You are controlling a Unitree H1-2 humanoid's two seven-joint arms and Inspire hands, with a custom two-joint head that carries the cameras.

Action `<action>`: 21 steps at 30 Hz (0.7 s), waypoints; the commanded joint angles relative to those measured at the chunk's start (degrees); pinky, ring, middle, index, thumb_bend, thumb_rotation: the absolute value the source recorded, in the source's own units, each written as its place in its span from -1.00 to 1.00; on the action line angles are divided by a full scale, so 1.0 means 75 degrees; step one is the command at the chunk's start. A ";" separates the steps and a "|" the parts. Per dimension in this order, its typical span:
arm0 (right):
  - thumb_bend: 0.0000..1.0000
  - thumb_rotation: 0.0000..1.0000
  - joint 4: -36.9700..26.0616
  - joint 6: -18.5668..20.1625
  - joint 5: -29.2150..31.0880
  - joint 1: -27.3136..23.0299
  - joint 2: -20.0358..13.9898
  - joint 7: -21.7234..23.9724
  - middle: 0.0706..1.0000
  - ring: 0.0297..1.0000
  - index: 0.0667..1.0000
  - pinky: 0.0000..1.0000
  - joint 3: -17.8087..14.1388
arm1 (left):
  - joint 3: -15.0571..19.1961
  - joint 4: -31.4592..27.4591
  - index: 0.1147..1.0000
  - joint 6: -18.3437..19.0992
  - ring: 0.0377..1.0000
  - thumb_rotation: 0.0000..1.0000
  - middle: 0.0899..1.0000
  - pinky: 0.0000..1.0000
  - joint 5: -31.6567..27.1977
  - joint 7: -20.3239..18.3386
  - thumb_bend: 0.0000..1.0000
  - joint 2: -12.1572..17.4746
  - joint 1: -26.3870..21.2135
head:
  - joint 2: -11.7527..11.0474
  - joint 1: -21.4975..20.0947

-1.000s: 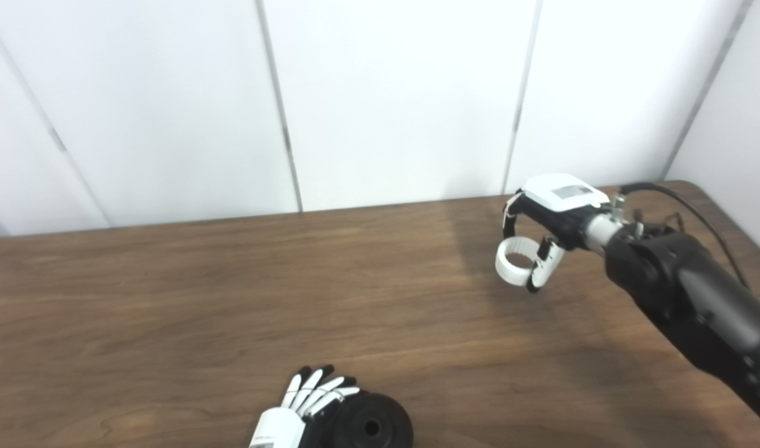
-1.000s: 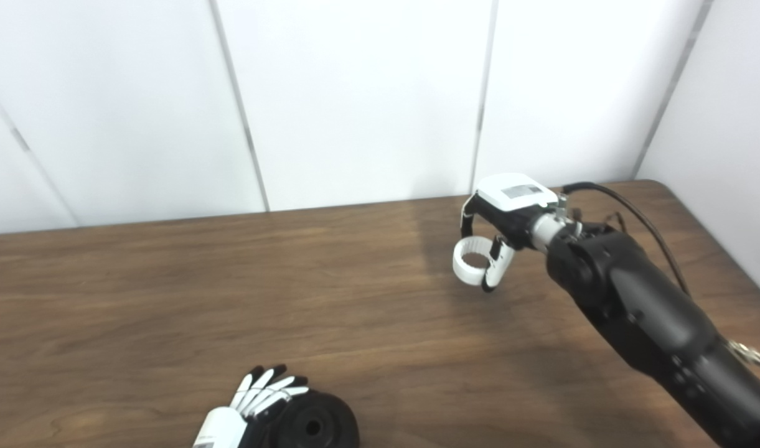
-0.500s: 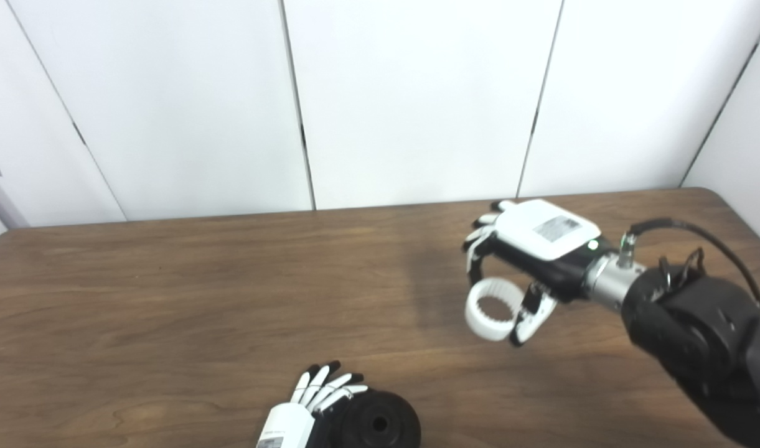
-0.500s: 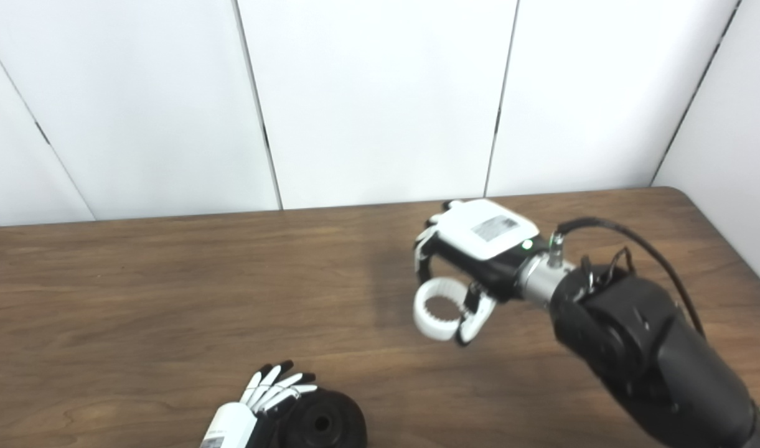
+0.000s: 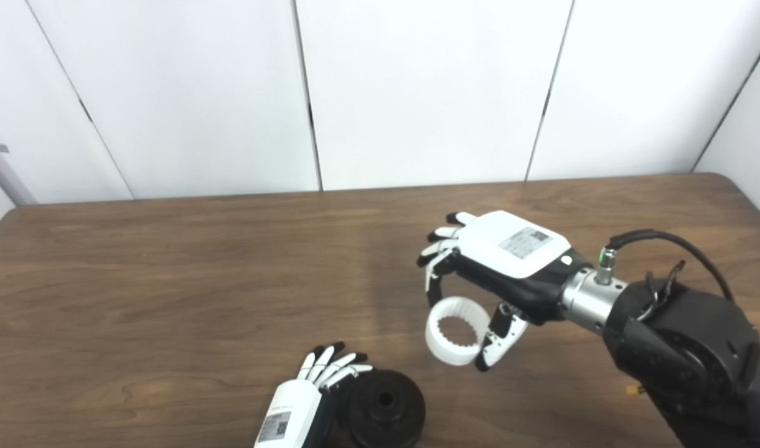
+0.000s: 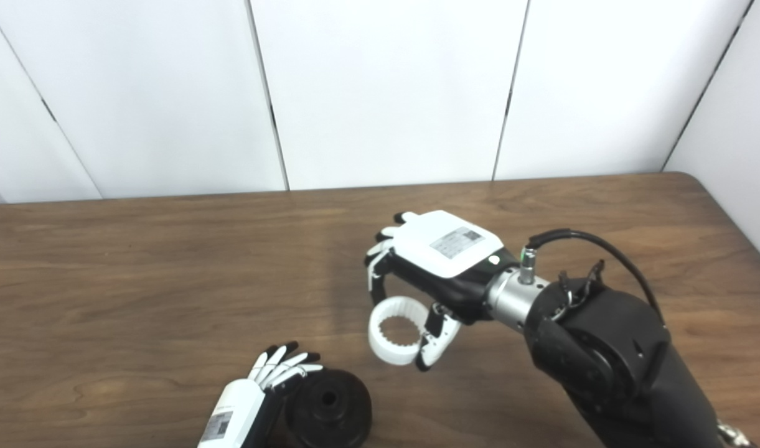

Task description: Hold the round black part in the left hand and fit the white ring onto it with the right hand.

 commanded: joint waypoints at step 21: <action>0.05 -0.73 -0.0228 -0.0636 -0.0345 -0.0136 0.1363 0.0538 0.67 0.87 -0.11 1.00 0.0180 | -0.0547 -0.0249 -0.16 0.1002 0.92 -0.88 0.69 1.00 0.0468 -0.0760 0.04 -0.0180 -0.0011 | 0.0689 0.0281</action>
